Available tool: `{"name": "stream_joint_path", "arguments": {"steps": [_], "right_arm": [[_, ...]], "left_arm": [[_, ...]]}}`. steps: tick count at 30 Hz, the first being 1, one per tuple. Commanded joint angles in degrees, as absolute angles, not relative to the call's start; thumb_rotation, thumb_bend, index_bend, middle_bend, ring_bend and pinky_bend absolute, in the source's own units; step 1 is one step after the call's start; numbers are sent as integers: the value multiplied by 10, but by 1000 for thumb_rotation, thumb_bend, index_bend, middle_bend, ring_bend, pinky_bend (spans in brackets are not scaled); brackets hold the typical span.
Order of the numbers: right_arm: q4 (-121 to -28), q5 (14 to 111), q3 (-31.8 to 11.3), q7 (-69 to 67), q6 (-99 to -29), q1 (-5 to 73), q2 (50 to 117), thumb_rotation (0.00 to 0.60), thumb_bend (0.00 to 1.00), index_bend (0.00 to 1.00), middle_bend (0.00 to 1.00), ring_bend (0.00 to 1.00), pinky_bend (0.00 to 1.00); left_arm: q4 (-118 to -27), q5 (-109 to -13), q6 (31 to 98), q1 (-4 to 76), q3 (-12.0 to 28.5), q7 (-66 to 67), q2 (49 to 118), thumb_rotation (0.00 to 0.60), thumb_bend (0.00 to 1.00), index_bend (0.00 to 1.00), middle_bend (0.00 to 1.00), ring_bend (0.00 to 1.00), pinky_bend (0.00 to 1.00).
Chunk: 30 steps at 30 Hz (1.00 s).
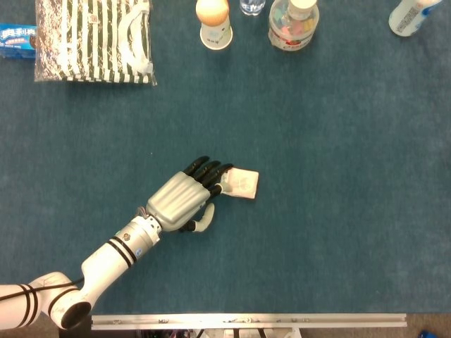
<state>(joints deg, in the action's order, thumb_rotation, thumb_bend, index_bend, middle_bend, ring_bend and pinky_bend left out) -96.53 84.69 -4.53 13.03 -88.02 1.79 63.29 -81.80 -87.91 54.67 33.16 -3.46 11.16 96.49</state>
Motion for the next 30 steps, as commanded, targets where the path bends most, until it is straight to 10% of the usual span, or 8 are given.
{"name": "stream_joint_path", "arguments": {"steps": [1, 30], "right_arm": [[-965, 847, -45, 131, -880, 18, 633, 600, 225, 593, 557, 415, 447], [-965, 845, -44, 134, -878, 18, 633, 600, 224, 593, 557, 415, 447]], "left_arm": [[-829, -880, 550, 333, -33, 104, 958, 321, 701, 217, 0, 0, 0], [-905, -860, 549, 340, -15, 24, 908, 341, 702, 228, 0, 0, 0]]}}
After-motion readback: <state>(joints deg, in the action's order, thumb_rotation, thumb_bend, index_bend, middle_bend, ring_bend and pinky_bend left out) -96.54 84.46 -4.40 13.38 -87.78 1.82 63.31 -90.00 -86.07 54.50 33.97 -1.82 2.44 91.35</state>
